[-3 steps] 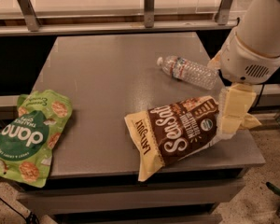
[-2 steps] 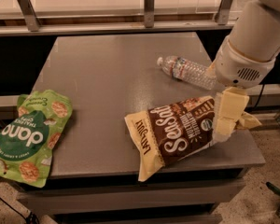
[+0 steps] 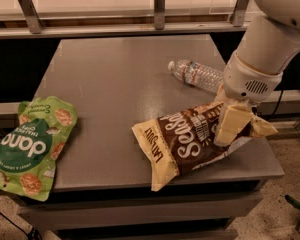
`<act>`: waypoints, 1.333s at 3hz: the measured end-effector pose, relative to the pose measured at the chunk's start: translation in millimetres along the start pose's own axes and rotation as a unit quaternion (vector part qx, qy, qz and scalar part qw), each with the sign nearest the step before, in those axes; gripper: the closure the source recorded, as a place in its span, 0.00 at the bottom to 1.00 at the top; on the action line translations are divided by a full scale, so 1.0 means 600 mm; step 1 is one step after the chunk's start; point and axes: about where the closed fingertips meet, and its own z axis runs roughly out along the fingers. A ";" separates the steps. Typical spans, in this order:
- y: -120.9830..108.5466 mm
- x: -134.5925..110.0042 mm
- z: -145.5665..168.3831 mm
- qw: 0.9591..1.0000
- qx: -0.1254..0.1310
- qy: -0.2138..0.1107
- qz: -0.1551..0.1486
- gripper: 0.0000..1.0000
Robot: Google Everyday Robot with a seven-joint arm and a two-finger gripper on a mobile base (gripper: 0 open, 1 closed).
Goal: Pick brown chip bag
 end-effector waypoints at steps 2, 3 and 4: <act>-0.005 0.003 -0.019 0.999 -0.013 -0.040 0.001 0.87; -0.011 0.008 -0.088 0.996 -0.002 -0.086 0.009 1.00; -0.023 0.002 -0.172 0.991 0.026 -0.130 0.009 1.00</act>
Offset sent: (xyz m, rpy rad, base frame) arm 0.0057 -0.0195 0.0382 0.1885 0.0338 -0.0161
